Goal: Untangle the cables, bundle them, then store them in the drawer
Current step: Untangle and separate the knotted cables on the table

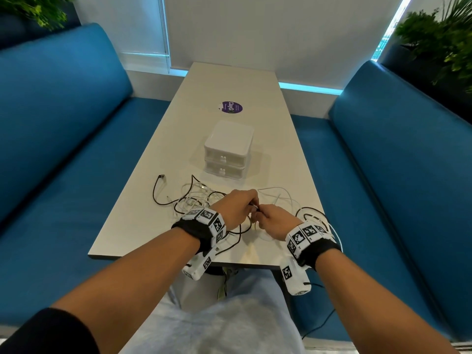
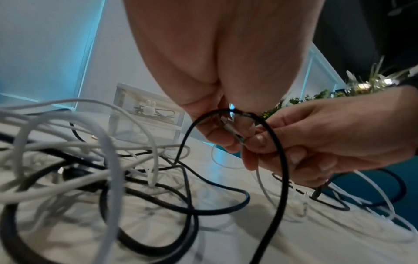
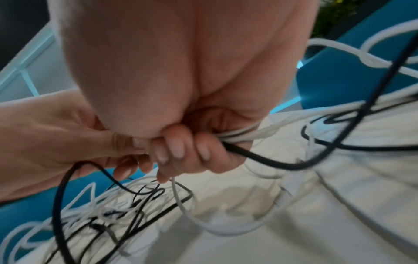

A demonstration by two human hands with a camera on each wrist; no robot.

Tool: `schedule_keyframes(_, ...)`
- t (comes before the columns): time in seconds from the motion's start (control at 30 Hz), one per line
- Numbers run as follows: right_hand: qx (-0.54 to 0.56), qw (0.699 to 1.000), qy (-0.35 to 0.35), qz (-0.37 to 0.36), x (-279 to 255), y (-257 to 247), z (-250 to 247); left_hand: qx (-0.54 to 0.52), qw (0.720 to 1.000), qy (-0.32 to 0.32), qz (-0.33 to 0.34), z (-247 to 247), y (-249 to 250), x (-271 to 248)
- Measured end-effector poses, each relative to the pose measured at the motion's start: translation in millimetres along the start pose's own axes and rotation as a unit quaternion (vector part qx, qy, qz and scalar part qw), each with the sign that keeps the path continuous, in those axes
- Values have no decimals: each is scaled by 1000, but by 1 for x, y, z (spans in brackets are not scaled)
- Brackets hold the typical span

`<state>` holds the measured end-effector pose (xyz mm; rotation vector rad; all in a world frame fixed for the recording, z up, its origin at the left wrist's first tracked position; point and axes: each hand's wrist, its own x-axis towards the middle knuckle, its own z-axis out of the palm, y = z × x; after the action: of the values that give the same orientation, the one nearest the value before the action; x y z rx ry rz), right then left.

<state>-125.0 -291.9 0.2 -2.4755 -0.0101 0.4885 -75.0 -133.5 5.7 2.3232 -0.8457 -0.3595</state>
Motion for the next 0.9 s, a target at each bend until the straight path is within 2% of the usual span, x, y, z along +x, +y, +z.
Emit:
schedule_keyframes(0.1,-25,1000,2,1,0,-1,3,24,1000,-2,6,-5,-6,-2)
schedule_keyframes(0.33,39,998,26,35,3,16,11,32,999,41,-13,-42,-21,-25)
schedule_keyframes(0.43,41,999,23,26,6,16,14,43,998,-9,-39,-51,-28,-38)
schedule_keyframes(0.53,31,999,23,26,4,9,14,85,993,-82,-29,-46,-32,-48)
schedule_keyframes(0.67,41,998,15,39,4,6,16,187,970,-157,-12,-31,-40,-51)
schedule_keyframes(0.77,51,998,10,42,3,8,17,237,957,-169,2,-23,-46,-52)
schedule_keyframes(0.9,64,997,10,44,4,9,17,272,952,-138,27,-15,-47,-50)
